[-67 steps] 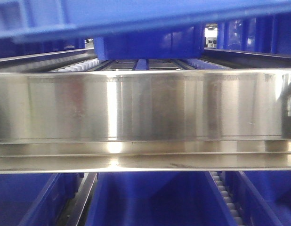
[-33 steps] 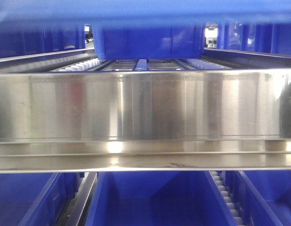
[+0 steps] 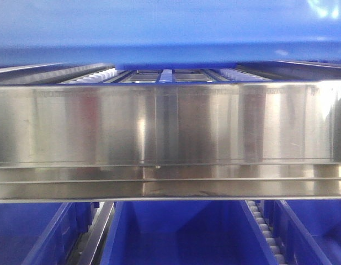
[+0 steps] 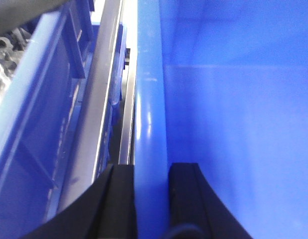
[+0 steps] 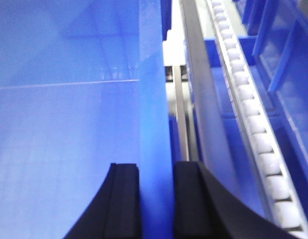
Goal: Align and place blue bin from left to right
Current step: 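Lift the gripped blue bin up off the conveyor rack with both grippers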
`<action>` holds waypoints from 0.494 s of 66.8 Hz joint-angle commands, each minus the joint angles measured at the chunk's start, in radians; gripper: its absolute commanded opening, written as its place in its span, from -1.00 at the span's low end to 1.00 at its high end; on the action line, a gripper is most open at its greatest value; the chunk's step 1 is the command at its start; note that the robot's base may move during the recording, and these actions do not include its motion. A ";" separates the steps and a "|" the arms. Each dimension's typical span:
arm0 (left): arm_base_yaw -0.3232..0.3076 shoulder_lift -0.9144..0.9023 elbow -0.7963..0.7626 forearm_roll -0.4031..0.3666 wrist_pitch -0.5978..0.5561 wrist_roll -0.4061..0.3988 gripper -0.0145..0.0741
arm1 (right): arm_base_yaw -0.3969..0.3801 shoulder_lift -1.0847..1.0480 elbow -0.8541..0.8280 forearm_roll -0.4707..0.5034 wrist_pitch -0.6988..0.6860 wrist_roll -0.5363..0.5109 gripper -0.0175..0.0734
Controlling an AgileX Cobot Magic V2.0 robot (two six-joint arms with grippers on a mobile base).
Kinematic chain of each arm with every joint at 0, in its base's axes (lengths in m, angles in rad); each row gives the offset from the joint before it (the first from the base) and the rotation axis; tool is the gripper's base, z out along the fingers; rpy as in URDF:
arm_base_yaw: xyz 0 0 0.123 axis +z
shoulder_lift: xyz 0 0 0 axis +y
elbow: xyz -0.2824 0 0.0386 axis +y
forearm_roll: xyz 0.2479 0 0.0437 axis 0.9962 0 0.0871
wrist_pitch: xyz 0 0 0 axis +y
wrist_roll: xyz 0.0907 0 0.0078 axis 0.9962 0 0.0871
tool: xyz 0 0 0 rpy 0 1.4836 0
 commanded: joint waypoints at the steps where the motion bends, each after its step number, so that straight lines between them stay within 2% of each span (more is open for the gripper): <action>1: -0.019 -0.011 -0.008 0.007 -0.087 -0.007 -0.92 | 0.007 -0.016 -0.010 -0.031 -0.102 0.014 -0.79; 33: -0.011 -0.011 -0.008 0.031 -0.087 -0.007 -0.92 | 0.009 -0.016 -0.010 -0.031 -0.076 0.014 -0.79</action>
